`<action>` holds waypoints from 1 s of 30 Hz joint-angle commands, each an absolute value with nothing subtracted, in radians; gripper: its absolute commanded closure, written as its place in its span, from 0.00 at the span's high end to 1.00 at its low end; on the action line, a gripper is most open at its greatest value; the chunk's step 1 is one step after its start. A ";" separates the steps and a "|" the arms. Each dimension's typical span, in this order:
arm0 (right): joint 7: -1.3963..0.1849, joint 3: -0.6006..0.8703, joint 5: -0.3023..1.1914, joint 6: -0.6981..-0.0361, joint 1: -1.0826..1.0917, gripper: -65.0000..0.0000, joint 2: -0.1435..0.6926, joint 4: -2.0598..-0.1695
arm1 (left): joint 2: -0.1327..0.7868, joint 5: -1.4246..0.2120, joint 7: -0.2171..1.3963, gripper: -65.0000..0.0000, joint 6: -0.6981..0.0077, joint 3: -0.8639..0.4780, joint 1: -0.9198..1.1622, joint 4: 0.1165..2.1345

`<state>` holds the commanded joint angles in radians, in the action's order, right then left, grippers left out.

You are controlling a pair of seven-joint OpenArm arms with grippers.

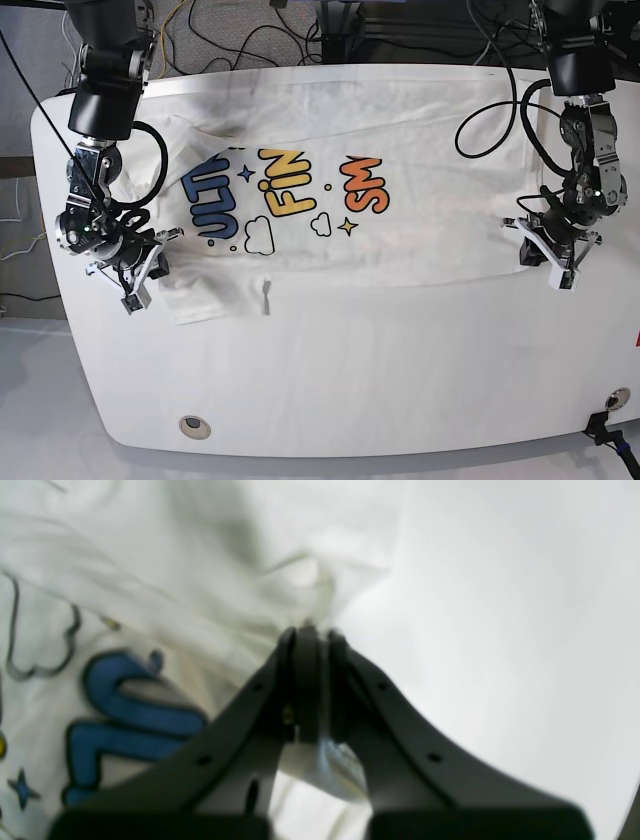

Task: Fold the T-shirt properly
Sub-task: 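Lift the pinched fabric and fold it over toward the shoulder edge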

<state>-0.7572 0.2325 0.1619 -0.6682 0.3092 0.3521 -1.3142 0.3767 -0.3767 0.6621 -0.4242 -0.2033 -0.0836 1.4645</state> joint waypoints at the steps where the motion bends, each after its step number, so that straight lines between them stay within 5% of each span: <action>1: -0.769 0.232 0.162 -0.668 0.283 0.00 0.352 -1.348 | 0.380 -0.377 0.662 0.00 -0.450 -0.203 -0.067 1.481; 13: -0.897 0.234 0.157 -0.667 0.065 0.00 0.352 -1.655 | 0.449 -0.377 0.662 0.00 -0.599 -0.285 0.142 1.664; 30: -0.980 0.335 0.157 -0.671 -0.101 0.00 0.355 -1.712 | 0.506 -0.377 0.662 0.00 -0.601 -0.366 0.351 1.784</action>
